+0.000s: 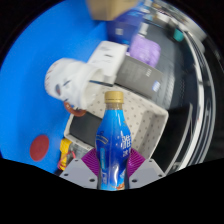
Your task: Pour water
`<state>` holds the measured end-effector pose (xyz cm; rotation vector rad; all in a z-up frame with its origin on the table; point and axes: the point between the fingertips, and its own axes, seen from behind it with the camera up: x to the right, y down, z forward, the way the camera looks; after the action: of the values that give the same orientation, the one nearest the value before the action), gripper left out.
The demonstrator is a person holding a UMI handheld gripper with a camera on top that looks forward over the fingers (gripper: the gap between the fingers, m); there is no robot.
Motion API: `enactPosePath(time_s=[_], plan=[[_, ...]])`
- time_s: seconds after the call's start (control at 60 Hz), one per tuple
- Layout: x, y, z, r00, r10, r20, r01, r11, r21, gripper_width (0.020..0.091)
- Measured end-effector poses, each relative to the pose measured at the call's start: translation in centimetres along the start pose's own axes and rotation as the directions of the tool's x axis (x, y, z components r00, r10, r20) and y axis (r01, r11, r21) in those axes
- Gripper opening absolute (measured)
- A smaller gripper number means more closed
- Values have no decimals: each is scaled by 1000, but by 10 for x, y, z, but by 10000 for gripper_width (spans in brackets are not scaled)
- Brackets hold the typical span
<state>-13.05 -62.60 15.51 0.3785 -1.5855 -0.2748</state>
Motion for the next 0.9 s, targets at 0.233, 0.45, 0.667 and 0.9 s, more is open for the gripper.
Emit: enactPosePath(time_s=[0.233, 0.45, 0.667, 0.9], plan=[[-12, 25, -9, 675, 732, 97, -730, 681, -63, 311], [-33, 38, -5, 14, 995, 102, -996, 23, -90, 311], [-83, 51, 9, -361, 926, 113, -929, -346, -128, 312], [-105, 39, 6, -345, 930, 126, -936, -331, -117, 338]])
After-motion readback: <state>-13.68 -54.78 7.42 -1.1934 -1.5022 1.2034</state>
